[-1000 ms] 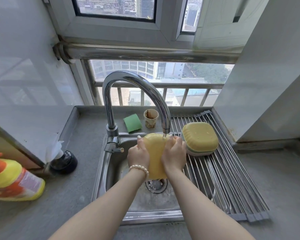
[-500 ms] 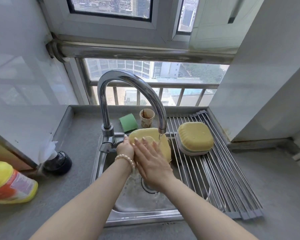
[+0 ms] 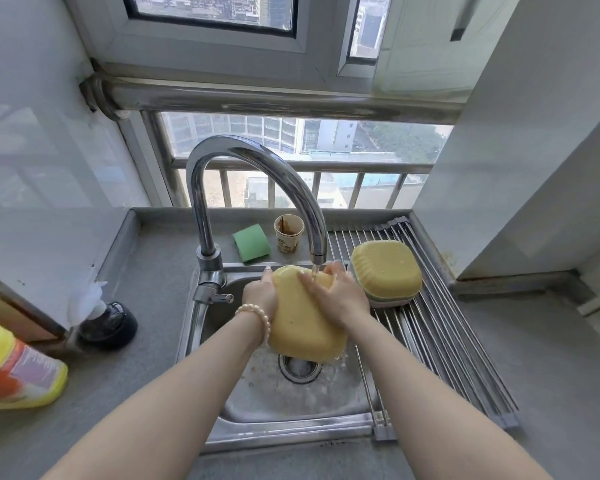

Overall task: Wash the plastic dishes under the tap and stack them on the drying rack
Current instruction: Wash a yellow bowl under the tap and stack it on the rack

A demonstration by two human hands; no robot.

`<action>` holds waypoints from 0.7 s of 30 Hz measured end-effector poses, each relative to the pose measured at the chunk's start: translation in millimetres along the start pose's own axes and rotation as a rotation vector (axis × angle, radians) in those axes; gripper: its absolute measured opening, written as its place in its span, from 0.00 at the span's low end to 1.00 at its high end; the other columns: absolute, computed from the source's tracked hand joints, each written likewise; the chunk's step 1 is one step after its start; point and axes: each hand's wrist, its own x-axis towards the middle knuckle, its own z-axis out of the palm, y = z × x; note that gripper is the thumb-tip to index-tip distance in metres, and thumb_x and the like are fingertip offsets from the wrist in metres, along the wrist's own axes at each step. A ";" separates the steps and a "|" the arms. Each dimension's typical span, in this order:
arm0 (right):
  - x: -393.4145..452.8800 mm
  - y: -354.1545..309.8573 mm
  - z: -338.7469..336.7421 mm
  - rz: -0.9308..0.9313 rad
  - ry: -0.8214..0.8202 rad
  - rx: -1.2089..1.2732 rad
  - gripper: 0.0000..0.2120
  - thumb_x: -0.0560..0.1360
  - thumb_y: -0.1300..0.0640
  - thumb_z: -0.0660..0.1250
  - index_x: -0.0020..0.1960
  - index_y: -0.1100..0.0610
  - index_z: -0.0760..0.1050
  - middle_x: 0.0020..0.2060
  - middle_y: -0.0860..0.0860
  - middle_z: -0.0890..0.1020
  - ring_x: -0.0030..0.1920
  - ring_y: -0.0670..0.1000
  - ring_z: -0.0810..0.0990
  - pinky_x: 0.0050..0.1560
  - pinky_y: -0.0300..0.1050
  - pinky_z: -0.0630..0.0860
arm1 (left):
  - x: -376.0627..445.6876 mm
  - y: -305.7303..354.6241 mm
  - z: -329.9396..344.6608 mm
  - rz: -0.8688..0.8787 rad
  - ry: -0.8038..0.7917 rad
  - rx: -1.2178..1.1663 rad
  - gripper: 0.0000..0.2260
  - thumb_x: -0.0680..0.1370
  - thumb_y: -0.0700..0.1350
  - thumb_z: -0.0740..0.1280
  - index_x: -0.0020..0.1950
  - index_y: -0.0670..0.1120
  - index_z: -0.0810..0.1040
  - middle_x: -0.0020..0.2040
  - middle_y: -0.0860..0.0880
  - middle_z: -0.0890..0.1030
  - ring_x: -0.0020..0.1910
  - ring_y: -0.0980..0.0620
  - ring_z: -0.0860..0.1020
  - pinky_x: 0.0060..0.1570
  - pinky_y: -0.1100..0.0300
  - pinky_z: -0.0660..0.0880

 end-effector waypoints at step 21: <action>-17.3 15.5 8.3 0.663 0.277 1.216 0.12 0.79 0.55 0.64 0.50 0.65 0.76 0.49 0.59 0.81 0.49 0.60 0.81 0.53 0.54 0.78 | -18.1 -6.9 14.7 1.003 -0.265 1.257 0.28 0.76 0.69 0.48 0.75 0.66 0.45 0.78 0.54 0.47 0.76 0.46 0.51 0.73 0.44 0.50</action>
